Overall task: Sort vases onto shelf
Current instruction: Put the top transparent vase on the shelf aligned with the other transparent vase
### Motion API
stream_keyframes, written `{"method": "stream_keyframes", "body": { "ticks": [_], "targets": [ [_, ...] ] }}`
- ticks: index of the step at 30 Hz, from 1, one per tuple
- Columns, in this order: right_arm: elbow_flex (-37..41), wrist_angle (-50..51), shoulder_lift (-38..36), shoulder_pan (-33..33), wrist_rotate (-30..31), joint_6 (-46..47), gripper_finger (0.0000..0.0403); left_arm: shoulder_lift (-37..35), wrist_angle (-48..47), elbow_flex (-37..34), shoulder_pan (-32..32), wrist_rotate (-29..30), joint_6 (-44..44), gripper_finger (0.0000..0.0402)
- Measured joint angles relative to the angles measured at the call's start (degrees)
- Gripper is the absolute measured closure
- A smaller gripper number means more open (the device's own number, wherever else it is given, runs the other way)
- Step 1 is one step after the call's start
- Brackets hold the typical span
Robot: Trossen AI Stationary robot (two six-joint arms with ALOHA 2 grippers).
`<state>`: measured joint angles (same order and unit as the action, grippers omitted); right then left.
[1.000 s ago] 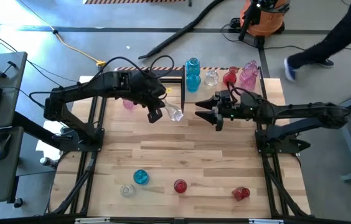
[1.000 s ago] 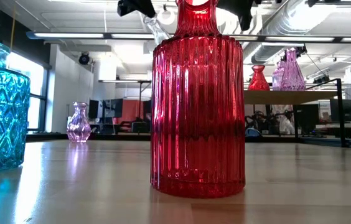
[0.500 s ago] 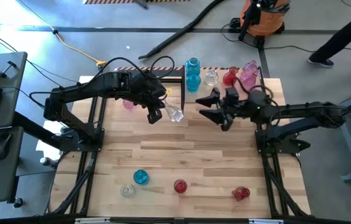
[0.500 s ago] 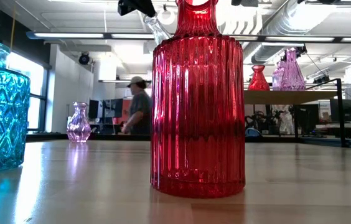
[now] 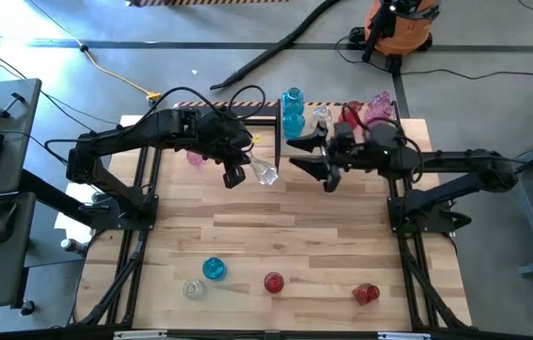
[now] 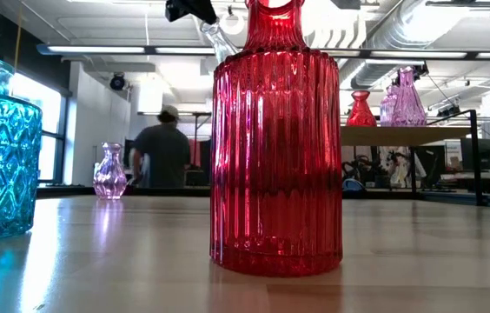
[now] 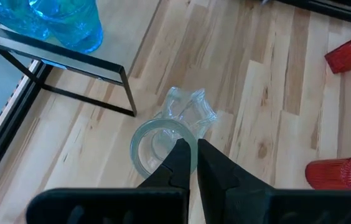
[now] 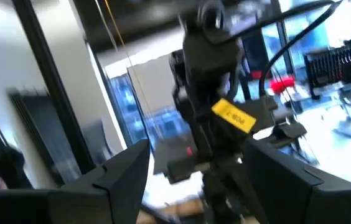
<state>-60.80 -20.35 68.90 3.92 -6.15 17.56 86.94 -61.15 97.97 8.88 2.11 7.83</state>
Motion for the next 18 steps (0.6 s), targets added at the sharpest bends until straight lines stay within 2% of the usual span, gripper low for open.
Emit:
{"method": "stream_keyframes", "body": {
  "ticks": [6,12,18],
  "targets": [
    [-12.7,20.1,4.2,-1.1,0.8,-3.6,0.0155,0.0,-0.2,0.0,0.0,0.0,-1.5,0.0401],
    [-20.3,35.1,8.1,-3.0,3.2,-3.7,0.0155,0.0,-0.3,0.0,0.0,0.0,-2.6,0.0401],
    [-22.0,39.4,12.1,-5.3,7.7,-4.5,0.0155,0.0,-0.3,0.0,0.0,-0.8,-3.6,0.0401]
  ]
}}
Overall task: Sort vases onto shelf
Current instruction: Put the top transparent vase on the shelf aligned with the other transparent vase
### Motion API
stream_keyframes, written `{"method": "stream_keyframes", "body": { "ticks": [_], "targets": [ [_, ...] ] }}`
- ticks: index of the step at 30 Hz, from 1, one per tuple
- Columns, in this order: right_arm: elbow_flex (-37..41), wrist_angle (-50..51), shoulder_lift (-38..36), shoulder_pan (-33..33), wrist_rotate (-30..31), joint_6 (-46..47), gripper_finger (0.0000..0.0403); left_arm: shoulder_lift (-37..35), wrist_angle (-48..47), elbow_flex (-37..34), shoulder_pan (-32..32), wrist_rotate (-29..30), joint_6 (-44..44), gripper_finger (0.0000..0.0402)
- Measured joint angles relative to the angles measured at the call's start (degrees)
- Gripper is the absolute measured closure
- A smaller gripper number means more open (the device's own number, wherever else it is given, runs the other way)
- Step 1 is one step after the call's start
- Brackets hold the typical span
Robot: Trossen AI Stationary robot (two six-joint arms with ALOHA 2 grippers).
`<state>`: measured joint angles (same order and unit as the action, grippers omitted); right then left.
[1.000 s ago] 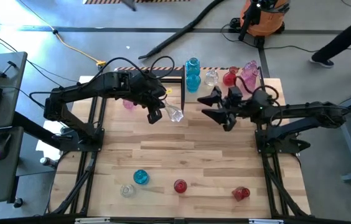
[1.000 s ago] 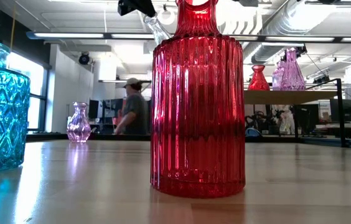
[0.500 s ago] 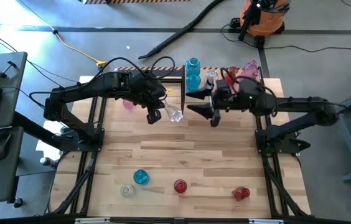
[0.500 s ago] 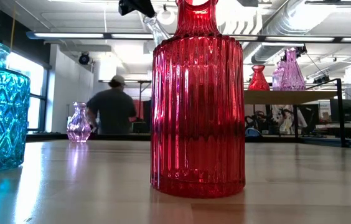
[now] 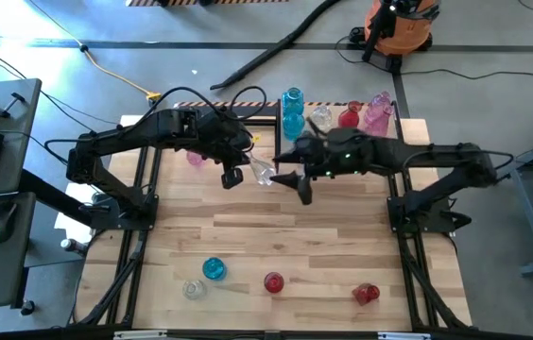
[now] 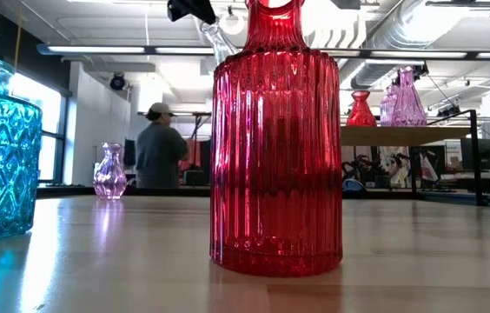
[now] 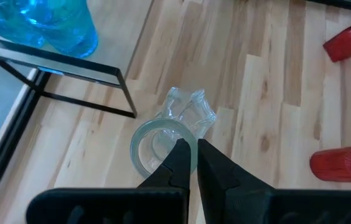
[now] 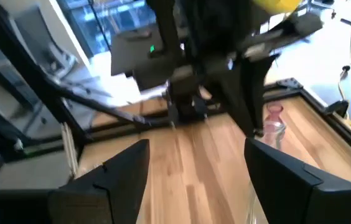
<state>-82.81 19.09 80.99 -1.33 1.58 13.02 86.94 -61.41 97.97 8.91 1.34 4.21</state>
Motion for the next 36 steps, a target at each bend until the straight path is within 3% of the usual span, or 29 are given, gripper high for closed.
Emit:
{"method": "stream_keyframes", "body": {
  "ticks": [13,36],
  "targets": [
    [0.0,-0.5,7.5,-1.3,13.1,-2.8,0.0155,0.0,0.2,0.0,-1.5,-2.4,-1.9,0.0401],
    [0.0,-3.9,12.6,-1.3,13.0,1.1,0.0155,0.0,3.0,0.0,-5.0,-2.4,-1.9,0.0401]
  ]
}}
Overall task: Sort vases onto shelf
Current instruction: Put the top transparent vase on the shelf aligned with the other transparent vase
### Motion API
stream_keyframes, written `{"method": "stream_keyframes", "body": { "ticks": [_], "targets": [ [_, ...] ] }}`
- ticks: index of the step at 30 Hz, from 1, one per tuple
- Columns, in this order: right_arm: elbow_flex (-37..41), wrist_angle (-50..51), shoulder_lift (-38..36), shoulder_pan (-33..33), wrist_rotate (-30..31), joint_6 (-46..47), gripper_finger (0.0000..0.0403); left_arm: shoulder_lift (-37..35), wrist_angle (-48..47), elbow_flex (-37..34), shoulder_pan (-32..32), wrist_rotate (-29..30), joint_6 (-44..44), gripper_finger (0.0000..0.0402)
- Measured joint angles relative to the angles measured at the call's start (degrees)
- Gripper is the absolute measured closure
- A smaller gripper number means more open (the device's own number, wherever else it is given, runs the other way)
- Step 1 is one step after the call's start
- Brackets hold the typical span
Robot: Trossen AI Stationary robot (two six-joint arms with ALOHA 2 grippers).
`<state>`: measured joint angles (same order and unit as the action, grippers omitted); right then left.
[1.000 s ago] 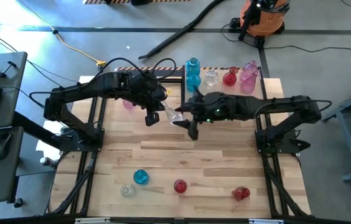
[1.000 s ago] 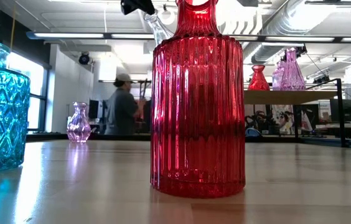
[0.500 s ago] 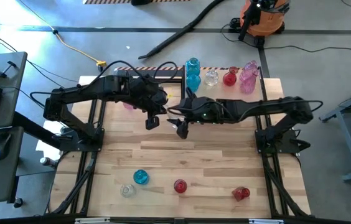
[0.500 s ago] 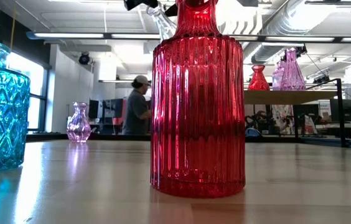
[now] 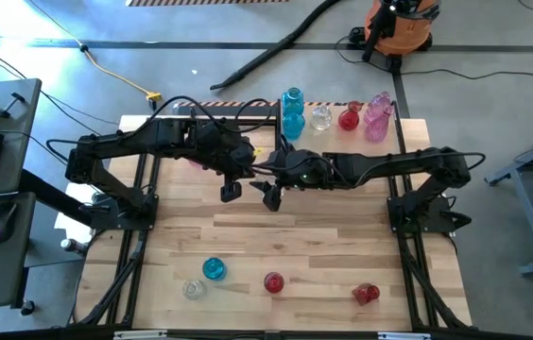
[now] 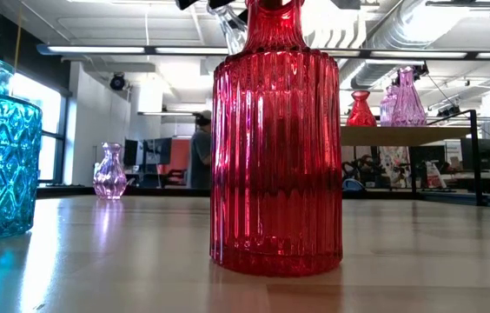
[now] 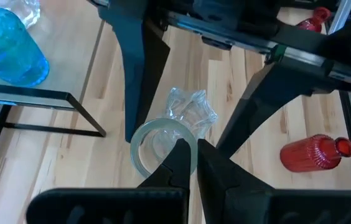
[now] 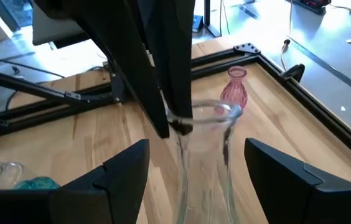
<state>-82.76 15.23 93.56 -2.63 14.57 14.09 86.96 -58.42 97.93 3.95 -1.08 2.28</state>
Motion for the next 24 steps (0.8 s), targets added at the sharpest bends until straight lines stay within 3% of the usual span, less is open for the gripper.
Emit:
{"method": "stream_keyframes", "body": {
  "ticks": [9,20,24],
  "targets": [
    [0.0,-0.1,0.2,0.0,0.0,2.1,0.0167,0.0,-0.1,0.0,0.0,0.0,0.0,0.0401],
    [0.0,0.0,0.2,0.0,0.0,3.9,0.0302,0.0,0.1,0.0,0.0,0.1,0.0,0.0385],
    [0.0,0.1,0.2,0.0,-0.6,4.0,0.0331,0.0,0.1,0.0,0.0,-0.1,0.0,0.0382]
  ]
}}
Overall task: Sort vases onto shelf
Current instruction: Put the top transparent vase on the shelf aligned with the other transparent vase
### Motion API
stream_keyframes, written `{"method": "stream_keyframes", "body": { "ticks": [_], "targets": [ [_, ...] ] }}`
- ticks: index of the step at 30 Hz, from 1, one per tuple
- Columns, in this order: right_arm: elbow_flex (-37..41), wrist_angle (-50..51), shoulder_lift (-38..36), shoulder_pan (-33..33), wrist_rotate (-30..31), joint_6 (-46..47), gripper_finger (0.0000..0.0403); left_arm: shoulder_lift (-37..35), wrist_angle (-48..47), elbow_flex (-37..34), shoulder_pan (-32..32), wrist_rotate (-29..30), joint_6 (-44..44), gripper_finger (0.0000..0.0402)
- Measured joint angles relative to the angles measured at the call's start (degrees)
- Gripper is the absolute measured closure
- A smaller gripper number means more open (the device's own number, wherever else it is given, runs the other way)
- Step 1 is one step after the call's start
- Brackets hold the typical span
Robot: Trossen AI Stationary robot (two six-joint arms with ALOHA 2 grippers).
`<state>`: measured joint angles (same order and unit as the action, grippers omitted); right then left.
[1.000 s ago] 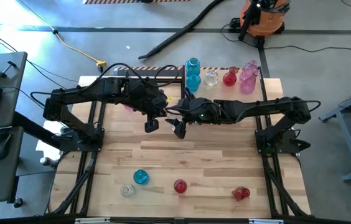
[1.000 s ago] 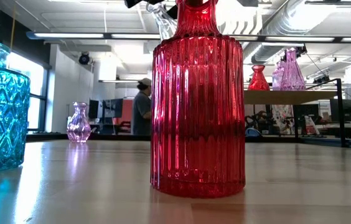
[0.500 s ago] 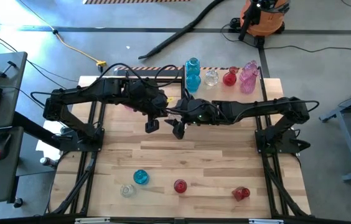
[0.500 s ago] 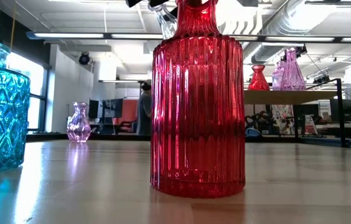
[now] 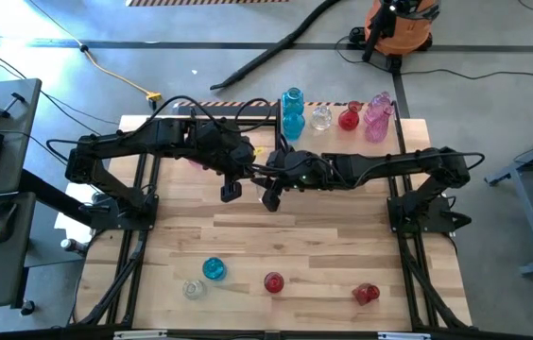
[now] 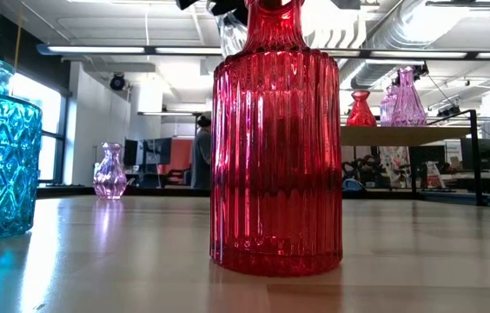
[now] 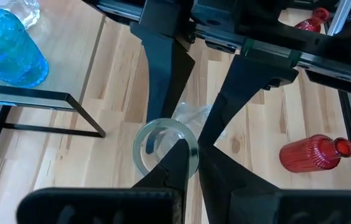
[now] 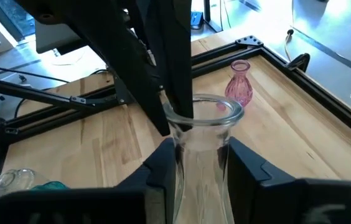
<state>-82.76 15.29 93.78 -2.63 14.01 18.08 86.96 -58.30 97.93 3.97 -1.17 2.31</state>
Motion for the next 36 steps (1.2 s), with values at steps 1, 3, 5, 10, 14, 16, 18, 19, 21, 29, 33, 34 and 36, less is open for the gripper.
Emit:
{"method": "stream_keyframes", "body": {
  "ticks": [1,3,5,10,14,16,18,19,21,29,33,34,36],
  "targets": [
    [0.0,0.0,0.0,0.0,-0.3,0.0,0.0331,0.0,0.0,0.0,0.0,0.0,0.1,0.0382],
    [0.0,0.0,0.0,0.0,-0.5,0.0,0.0331,0.0,0.0,0.0,0.0,0.0,0.4,0.0382],
    [0.0,0.0,0.0,0.0,-0.5,0.4,0.0330,0.0,0.0,0.0,0.0,0.0,0.4,0.0380],
    [0.0,0.0,0.0,0.0,-0.5,1.4,0.0314,0.0,0.0,0.0,0.0,-0.5,-1.3,0.0367],
    [0.0,0.5,0.0,-0.1,-0.6,1.4,0.0322,0.0,-0.2,0.0,0.1,-3.4,-1.4,0.0348],
    [0.0,0.8,0.0,-0.1,-0.7,1.6,0.0326,0.0,-0.3,0.0,0.0,-3.5,-1.3,0.0338],
    [0.0,1.0,0.0,-0.1,-0.7,2.7,0.0326,0.0,-0.2,0.0,0.2,-3.5,-0.2,0.0329],
    [0.0,1.2,-0.1,0.0,-0.6,2.9,0.0325,0.0,-0.2,0.0,0.5,-3.5,0.3,0.0325],
    [0.0,2.1,-0.3,0.0,-0.6,3.7,0.0323,0.0,-0.2,0.0,1.0,-3.6,0.6,0.0320],
    [0.0,4.9,-3.2,0.0,-0.7,5.1,0.0322,-1.5,-0.3,0.0,2.5,-3.6,0.5,0.0316],
    [0.0,5.1,-5.4,0.0,-0.5,4.3,0.0321,-2.3,-0.2,0.0,2.7,-3.6,0.4,0.0316],
    [0.0,5.2,-6.1,0.0,-0.4,4.0,0.0321,-2.3,-0.4,0.0,2.9,-3.5,0.3,0.0316],
    [0.0,5.4,-7.1,0.0,-0.2,3.6,0.0321,-2.5,-0.4,0.0,3.0,-3.4,-0.7,0.0316]
  ]
}}
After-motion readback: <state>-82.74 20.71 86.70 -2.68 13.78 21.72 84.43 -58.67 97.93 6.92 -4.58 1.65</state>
